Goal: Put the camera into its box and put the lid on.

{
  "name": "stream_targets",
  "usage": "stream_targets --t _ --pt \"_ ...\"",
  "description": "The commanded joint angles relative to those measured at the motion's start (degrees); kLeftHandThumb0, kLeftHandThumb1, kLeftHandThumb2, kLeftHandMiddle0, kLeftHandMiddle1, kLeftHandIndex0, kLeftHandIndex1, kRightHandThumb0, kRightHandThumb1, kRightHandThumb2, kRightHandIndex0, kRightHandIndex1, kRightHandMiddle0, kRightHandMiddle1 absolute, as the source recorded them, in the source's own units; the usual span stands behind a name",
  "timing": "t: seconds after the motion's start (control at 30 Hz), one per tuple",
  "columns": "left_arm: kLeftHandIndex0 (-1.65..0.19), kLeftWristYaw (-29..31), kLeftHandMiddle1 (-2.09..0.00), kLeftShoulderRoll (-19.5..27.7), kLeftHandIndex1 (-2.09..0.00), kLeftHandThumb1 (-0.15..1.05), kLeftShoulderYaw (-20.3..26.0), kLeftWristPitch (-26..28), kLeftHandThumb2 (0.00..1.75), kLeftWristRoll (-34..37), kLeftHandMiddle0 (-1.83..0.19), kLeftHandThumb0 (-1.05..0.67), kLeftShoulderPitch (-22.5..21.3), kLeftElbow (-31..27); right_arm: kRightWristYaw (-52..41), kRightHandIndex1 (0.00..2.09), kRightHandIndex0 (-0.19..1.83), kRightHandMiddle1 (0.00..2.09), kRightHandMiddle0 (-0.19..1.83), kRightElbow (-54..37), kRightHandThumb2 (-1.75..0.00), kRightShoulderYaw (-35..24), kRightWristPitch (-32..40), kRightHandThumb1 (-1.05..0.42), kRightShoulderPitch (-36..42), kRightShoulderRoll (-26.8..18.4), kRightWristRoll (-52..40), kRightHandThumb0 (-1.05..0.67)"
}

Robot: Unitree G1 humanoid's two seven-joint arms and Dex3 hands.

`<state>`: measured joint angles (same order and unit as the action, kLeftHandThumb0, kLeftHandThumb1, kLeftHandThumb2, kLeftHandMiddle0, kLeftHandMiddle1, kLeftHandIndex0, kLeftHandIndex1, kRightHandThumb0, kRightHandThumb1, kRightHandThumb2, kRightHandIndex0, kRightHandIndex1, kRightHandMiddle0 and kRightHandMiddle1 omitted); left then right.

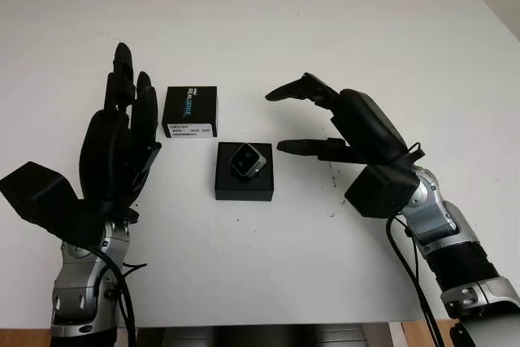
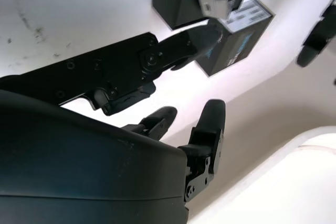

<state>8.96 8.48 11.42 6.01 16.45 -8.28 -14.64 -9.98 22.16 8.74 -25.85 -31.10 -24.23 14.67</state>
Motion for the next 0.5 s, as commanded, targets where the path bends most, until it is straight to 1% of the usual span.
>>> stream_targets --t 0.0,0.07,0.17,0.2,0.27,0.33,0.4,0.47 --pt "0.19 0.1 0.00 0.0 0.00 1.05 0.0 -0.8 0.44 0.1 0.19 -0.79 -0.8 0.2 -3.8 0.29 0.44 1.01 0.11 -1.2 -0.05 -0.9 3.1 -0.87 -2.5 -0.2 -2.8 -0.55" --pt "0.19 0.1 0.00 -0.1 0.00 1.05 0.0 -0.7 0.43 0.2 0.19 -0.80 -0.9 0.3 -9.1 0.29 0.42 0.96 0.13 -0.1 -0.05 -1.4 5.0 -0.85 -4.9 -0.7 -5.9 -0.54" --pt "0.19 -0.1 0.00 0.0 0.00 1.05 -0.2 -1.0 0.42 -0.4 0.19 -0.80 -1.0 0.5 -17.0 0.24 0.31 0.90 0.08 1.6 -0.05 -1.1 8.4 -0.84 -8.6 -2.2 -8.3 -0.58" --pt "0.19 -0.2 0.00 0.1 0.00 1.05 -0.2 -1.1 0.43 -0.7 0.19 -0.80 -1.0 0.6 -19.1 0.21 0.27 0.87 0.08 2.5 -0.05 -0.9 8.9 -0.83 -9.8 -2.6 -8.4 -0.62" --pt "0.19 -0.2 0.00 0.2 0.00 1.05 -0.2 -1.1 0.43 -0.9 0.19 -0.80 -1.0 0.7 -22.4 0.18 0.24 0.79 0.09 4.8 -0.05 -0.5 8.2 -0.83 -11.5 -3.1 -8.6 -0.65" --pt "0.19 -0.2 0.00 0.1 0.00 1.05 -0.1 -0.9 0.43 -0.6 0.19 -0.80 -1.1 0.7 -26.4 0.11 0.18 0.57 0.15 7.9 -0.05 0.1 6.7 -0.84 -13.3 -3.5 -8.9 -0.71" --pt "0.19 -0.2 0.00 0.1 0.00 1.05 -0.1 -1.0 0.42 -0.7 0.19 -0.79 -1.2 0.9 -29.1 0.07 0.14 0.45 0.18 9.7 -0.06 0.9 6.0 -0.84 -14.5 -3.9 -8.2 -0.75" --pt "0.19 -0.2 0.00 0.2 0.00 1.05 -0.1 -1.0 0.43 -0.7 0.19 -0.79 -1.3 1.0 -30.9 0.06 0.11 0.35 0.22 10.5 -0.05 1.6 5.7 -0.85 -15.2 -4.0 -7.5 -0.76"
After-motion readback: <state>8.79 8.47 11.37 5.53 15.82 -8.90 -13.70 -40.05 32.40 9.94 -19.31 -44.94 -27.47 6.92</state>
